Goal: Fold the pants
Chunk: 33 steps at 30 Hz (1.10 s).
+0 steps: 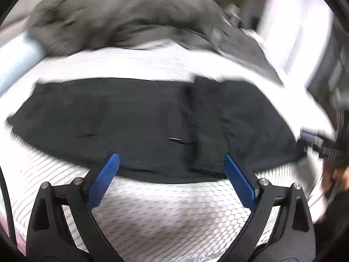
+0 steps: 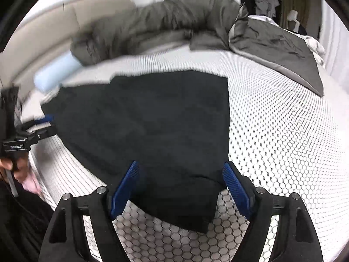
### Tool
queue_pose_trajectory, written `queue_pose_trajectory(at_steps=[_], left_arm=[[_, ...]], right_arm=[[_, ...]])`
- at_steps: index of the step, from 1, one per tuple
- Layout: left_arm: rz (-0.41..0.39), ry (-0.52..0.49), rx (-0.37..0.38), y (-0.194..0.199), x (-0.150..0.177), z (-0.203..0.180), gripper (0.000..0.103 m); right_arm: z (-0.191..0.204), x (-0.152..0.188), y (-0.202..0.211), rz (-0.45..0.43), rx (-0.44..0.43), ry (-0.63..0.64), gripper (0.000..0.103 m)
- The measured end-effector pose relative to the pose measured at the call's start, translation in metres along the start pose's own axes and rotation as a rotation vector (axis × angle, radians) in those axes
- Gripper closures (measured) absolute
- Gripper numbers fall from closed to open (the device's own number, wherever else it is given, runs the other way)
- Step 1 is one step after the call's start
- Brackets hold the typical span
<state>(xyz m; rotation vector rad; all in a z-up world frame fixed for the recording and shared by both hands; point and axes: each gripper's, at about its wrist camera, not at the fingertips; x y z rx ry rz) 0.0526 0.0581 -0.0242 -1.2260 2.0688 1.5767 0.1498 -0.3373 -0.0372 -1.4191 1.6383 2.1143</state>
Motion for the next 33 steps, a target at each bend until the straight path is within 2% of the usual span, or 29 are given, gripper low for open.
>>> queue_pose_trajectory(at_steps=[2,3,6,9,11,12,13,14,16,17,19,21,24,27,30,32,33], left_arm=[[-0.024,0.157,-0.051,0.011,-0.01,0.04,0.008],[-0.041,0.257,-0.102,0.016,-0.013,0.067,0.008],[-0.024,0.395,-0.124,0.011,-0.017,0.118,0.014],[-0.011,0.513,-0.089,-0.004,-0.028,0.157,0.021],[-0.031,0.523,-0.128,-0.009,-0.041,0.167,0.029],[-0.038,0.512,-0.159,-0.014,-0.051,0.17,0.035],[-0.047,0.51,-0.185,-0.018,-0.06,0.173,0.053],[-0.053,0.515,-0.211,-0.023,-0.067,0.176,0.077],[-0.067,0.535,-0.234,-0.029,-0.08,0.184,0.094],[-0.094,0.527,-0.233,-0.026,-0.084,0.182,0.096],[-0.168,0.443,-0.245,-0.014,-0.092,0.16,0.102],[-0.226,0.356,-0.24,0.001,-0.098,0.132,0.102],[-0.3,0.235,-0.172,0.023,-0.109,0.071,0.102],[-0.344,0.081,-0.092,0.035,-0.108,-0.009,0.102],[-0.299,-0.06,0.043,0.028,-0.094,-0.09,0.102],[-0.187,-0.159,0.157,0.008,-0.078,-0.145,0.097],[-0.126,-0.206,0.207,-0.003,-0.069,-0.165,0.091]], right_arm=[[-0.008,0.0,0.001,-0.011,0.004,-0.031,0.02],[-0.012,0.0,0.0,-0.009,0.016,-0.045,0.02],[-0.018,0.0,-0.002,-0.008,0.017,-0.071,0.02],[-0.017,-0.001,-0.006,-0.004,0.017,-0.067,0.02],[-0.01,-0.001,-0.002,-0.008,0.014,-0.057,0.02],[-0.012,-0.003,-0.005,-0.01,0.01,-0.052,0.02],[-0.01,-0.004,-0.005,-0.011,0.011,-0.043,0.02],[-0.008,-0.005,-0.006,-0.01,0.016,-0.036,0.02],[-0.006,-0.005,-0.009,-0.004,0.019,-0.026,0.02],[-0.004,-0.005,-0.011,0.002,0.018,-0.021,0.02],[-0.003,-0.006,-0.013,0.007,0.02,-0.013,0.02],[-0.002,-0.006,-0.013,0.005,0.023,-0.01,0.02],[-0.003,-0.006,-0.011,-0.002,0.023,-0.015,0.02],[-0.004,-0.006,-0.01,-0.008,0.025,-0.019,0.02],[-0.008,-0.007,-0.007,-0.018,0.034,-0.035,0.02],[-0.011,-0.006,-0.006,-0.02,0.041,-0.048,0.02],[-0.014,-0.006,-0.006,-0.019,0.048,-0.057,0.02]])
Point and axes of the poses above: each gripper's, at about its wrist camera, not at the fingertips, and y roughly against the way its jaws point, z to its left, x to its underside, and after that the axes turned 11 degrees about y, right-handed
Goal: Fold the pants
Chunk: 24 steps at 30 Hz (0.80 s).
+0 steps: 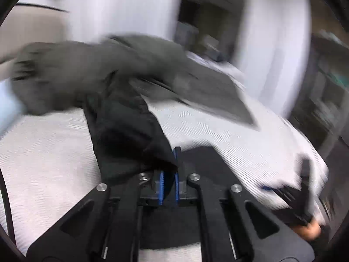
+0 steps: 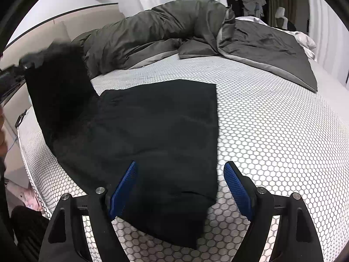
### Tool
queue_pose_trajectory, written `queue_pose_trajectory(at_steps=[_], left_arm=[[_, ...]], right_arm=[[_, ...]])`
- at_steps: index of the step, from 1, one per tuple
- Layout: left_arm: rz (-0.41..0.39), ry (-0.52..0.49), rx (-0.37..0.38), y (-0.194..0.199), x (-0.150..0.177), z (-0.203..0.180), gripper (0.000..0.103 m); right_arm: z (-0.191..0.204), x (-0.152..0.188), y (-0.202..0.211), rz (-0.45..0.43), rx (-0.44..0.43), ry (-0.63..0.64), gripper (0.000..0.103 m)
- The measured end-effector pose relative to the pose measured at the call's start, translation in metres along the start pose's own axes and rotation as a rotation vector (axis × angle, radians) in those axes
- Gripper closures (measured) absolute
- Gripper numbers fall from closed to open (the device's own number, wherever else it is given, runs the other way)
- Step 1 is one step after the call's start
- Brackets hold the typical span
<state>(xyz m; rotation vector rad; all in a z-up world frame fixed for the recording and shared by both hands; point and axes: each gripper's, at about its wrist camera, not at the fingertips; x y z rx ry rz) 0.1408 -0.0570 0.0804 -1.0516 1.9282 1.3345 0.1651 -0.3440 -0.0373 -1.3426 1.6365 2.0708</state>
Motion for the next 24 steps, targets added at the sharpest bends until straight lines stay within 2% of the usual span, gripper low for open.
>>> queue_pose_trajectory(at_steps=[2,4,7,10,14,16,17,20,24], left_arm=[[0.143,-0.065,0.122,-0.029,0.02,-0.03,0.059],[0.205,-0.085,0.153,-0.041,0.042,-0.038,0.053],[0.217,-0.091,0.18,-0.032,0.056,-0.023,0.04],[0.145,-0.019,0.141,-0.015,0.057,0.013,0.021],[0.054,0.115,-0.015,-0.034,0.036,0.091,0.021],[0.045,0.186,-0.098,-0.051,0.035,0.124,0.021],[0.072,0.228,-0.127,-0.06,0.038,0.138,0.022],[0.142,0.305,-0.147,-0.08,0.043,0.171,0.022],[0.139,0.278,-0.172,-0.078,0.049,0.19,0.022]], right_arm=[[-0.007,0.002,-0.002,0.013,0.025,-0.02,0.02],[-0.013,0.003,-0.003,0.025,0.041,-0.039,0.02],[-0.026,0.007,-0.006,0.047,0.07,-0.084,0.02],[-0.034,0.008,-0.002,0.042,0.077,-0.122,0.02],[-0.034,0.001,0.007,-0.016,0.026,-0.163,0.02],[-0.028,-0.003,0.008,-0.04,-0.051,-0.171,0.02],[-0.025,-0.005,0.006,-0.044,-0.097,-0.175,0.02],[-0.013,-0.009,-0.008,-0.014,-0.232,-0.195,0.025],[-0.012,-0.008,-0.026,0.038,-0.333,-0.261,0.03]])
Point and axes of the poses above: each gripper's, at about its wrist camera, not at the fingertips, and y roughly against the way its jaws point, z to its left, x to its underside, and after that the axes turned 11 degrees about y, right-handed
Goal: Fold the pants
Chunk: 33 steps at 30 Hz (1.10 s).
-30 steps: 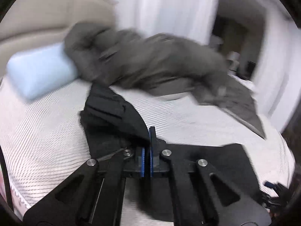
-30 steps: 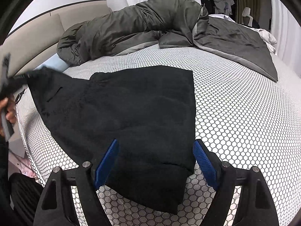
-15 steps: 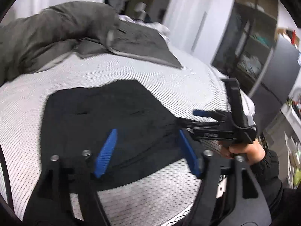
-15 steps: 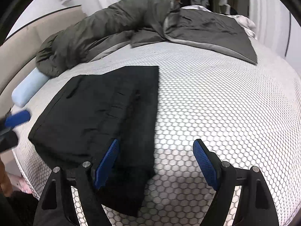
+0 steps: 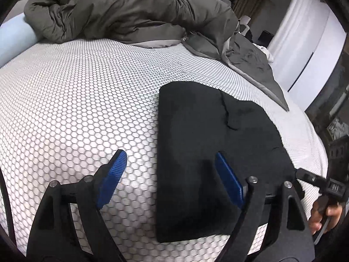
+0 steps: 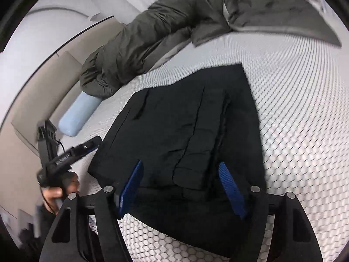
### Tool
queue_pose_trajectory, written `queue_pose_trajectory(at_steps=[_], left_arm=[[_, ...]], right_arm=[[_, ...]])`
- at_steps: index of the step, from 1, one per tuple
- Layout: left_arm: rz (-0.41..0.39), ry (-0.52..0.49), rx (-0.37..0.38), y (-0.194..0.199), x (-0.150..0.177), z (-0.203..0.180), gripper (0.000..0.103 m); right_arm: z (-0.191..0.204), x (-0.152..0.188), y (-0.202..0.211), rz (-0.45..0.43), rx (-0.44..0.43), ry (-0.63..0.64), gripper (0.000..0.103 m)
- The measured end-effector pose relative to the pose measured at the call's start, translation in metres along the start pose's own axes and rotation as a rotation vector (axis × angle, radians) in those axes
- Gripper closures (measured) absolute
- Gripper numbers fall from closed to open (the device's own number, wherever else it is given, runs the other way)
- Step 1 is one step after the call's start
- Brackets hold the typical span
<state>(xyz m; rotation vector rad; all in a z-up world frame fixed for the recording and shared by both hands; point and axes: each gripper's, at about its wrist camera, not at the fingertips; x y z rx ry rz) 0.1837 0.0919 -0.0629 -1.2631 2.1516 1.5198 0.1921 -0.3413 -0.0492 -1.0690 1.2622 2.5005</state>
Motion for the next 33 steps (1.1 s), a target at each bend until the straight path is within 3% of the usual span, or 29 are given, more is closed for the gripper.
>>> queue_pose_trajectory(at_steps=[5,6,7,10,13,16,18,20,22,24,26,28,30,33], left_arm=[[-0.012,-0.005,-0.004,0.013,0.003,0.003,0.022],[-0.013,0.004,-0.002,0.011,0.001,0.006,0.022],[-0.013,0.006,-0.002,0.014,0.002,0.007,0.022],[-0.017,0.012,0.002,0.013,0.001,0.002,0.022],[-0.032,0.004,0.014,0.021,0.003,-0.003,0.022],[-0.036,-0.017,0.031,0.035,0.008,-0.011,0.022],[-0.028,-0.043,0.033,0.037,0.011,-0.018,0.022],[-0.012,-0.077,0.02,0.034,0.016,-0.025,0.022],[0.012,-0.122,-0.02,0.027,0.022,-0.032,0.022],[0.021,-0.152,-0.05,0.022,0.027,-0.038,0.022],[0.003,-0.178,-0.07,0.025,0.031,-0.044,0.022],[-0.025,-0.213,-0.06,0.032,0.036,-0.051,0.022],[-0.053,-0.261,-0.037,0.038,0.042,-0.062,0.022],[-0.055,-0.329,-0.013,0.039,0.054,-0.081,0.022]], right_arm=[[-0.019,0.001,-0.021,0.041,-0.082,-0.118,0.03],[-0.021,0.001,-0.023,0.031,-0.096,-0.133,0.034],[-0.022,0.001,-0.025,0.029,-0.093,-0.133,0.052],[-0.011,-0.005,-0.026,0.011,-0.019,-0.061,0.073],[0.018,-0.012,0.008,-0.107,-0.007,0.027,0.085],[0.043,-0.012,0.05,-0.204,-0.006,0.085,0.085],[0.048,-0.009,0.058,-0.199,0.028,0.114,0.085],[0.037,-0.003,0.047,-0.142,0.059,0.088,0.085],[0.011,0.009,0.012,0.016,0.149,0.062,0.079],[-0.004,0.017,-0.009,0.093,0.152,0.034,0.074],[-0.002,0.014,0.002,0.053,0.13,0.024,0.06],[0.005,0.012,0.021,0.001,0.169,0.053,0.037],[0.012,0.011,0.041,-0.048,0.207,0.107,0.037],[0.002,0.016,0.04,-0.003,0.214,0.089,0.042]])
Point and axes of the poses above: each gripper's, at about its wrist camera, not at the fingertips, and y roughly against the way its jaws point, z to its left, x to its underside, and after that the axes turned 11 degrees about y, right-handed
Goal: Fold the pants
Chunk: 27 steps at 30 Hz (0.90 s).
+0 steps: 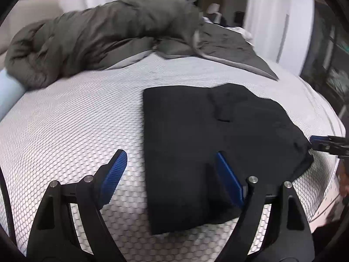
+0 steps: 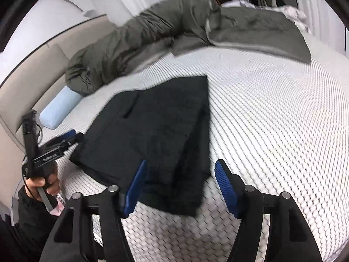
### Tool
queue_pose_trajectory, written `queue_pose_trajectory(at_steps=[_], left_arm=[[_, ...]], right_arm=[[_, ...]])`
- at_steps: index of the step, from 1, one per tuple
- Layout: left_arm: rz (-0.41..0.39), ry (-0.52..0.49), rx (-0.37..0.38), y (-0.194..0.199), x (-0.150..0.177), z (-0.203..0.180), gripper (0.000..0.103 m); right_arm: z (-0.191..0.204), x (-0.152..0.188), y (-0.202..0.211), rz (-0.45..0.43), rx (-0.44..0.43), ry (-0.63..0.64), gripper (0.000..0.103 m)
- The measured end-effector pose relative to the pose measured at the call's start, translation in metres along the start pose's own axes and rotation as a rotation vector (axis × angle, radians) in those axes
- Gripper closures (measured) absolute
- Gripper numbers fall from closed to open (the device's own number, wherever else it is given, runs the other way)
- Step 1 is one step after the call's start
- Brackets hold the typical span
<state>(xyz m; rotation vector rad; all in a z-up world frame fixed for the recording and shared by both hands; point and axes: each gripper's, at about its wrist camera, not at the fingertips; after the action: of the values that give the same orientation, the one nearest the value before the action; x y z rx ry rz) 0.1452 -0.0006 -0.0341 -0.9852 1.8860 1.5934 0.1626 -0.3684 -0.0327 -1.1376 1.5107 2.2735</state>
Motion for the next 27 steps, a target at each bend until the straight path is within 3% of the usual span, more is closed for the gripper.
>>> queue_pose_trajectory(at_steps=[3,5,7,9,13,18,21,22,25,27], left_arm=[[0.035,-0.093,-0.005,-0.006,0.007,-0.024,0.022],[0.039,-0.124,-0.018,-0.008,0.01,-0.036,0.022],[0.04,-0.114,0.002,-0.006,0.01,-0.047,0.022],[0.036,-0.1,0.04,-0.002,0.009,-0.061,0.022],[0.065,-0.119,0.084,-0.005,0.014,-0.099,0.021],[0.14,-0.177,0.14,-0.007,0.04,-0.147,0.022],[0.105,-0.205,0.164,0.007,0.057,-0.168,0.022],[0.103,-0.235,0.199,0.012,0.065,-0.177,0.022],[0.091,-0.383,0.239,0.02,0.091,-0.212,0.043],[0.071,-0.483,0.223,0.019,0.107,-0.234,0.043]], right_arm=[[-0.009,0.013,-0.014,0.08,-0.041,-0.023,0.07],[-0.017,0.023,-0.019,0.094,-0.077,-0.066,0.071],[-0.022,0.027,-0.022,0.076,-0.119,-0.118,0.092],[-0.024,0.029,-0.018,0.06,-0.126,-0.137,0.096],[-0.01,0.036,-0.002,0.032,-0.163,-0.101,0.098],[0.009,0.048,-0.005,0.072,-0.209,-0.039,0.098],[-0.009,0.054,0.0,0.079,-0.258,-0.087,0.09],[-0.015,0.056,0.003,0.068,-0.258,-0.102,0.084],[-0.033,0.057,0.016,0.014,-0.216,-0.161,0.082],[-0.042,0.057,0.017,0.006,-0.206,-0.205,0.082]])
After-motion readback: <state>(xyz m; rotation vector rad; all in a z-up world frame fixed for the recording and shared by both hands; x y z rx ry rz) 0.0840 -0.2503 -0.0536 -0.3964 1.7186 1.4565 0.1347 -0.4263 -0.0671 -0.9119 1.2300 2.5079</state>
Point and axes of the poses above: each gripper's, at about its wrist camera, not at the fingertips, and y roughly against the way its jaws point, z to its left, x to its underside, and after that the axes turned 11 degrees about y, right-handed
